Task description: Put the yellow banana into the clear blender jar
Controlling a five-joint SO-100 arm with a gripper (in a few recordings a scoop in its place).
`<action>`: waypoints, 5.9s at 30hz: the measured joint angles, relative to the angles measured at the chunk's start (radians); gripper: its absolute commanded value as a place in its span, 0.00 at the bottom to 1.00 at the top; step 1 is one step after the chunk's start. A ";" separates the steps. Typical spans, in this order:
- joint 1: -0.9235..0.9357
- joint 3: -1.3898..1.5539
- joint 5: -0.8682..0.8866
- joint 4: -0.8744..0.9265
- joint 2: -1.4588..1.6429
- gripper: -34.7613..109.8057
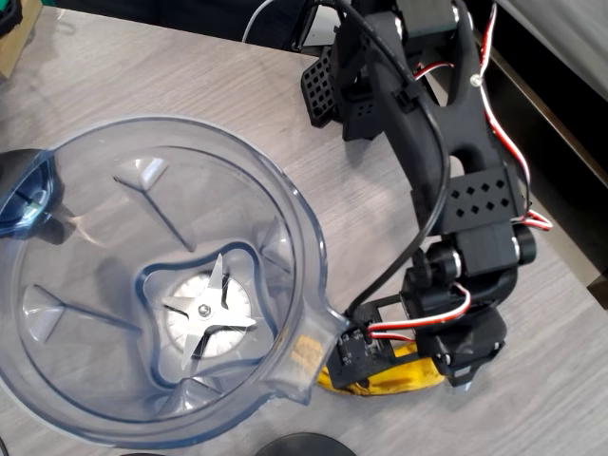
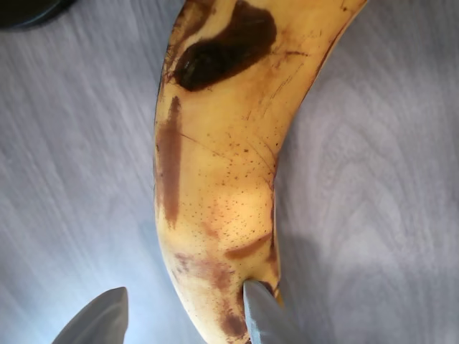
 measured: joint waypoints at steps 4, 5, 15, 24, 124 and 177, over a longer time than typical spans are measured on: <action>0.000 -0.003 -0.014 0.032 0.000 0.39; -0.002 -0.003 -0.014 0.044 0.000 0.39; -0.003 -0.002 -0.014 0.112 0.054 0.39; -0.002 -0.002 -0.014 0.058 -0.003 0.40; -0.152 0.005 0.052 -0.084 1.104 0.31; 0.630 0.003 0.169 -0.199 0.756 0.31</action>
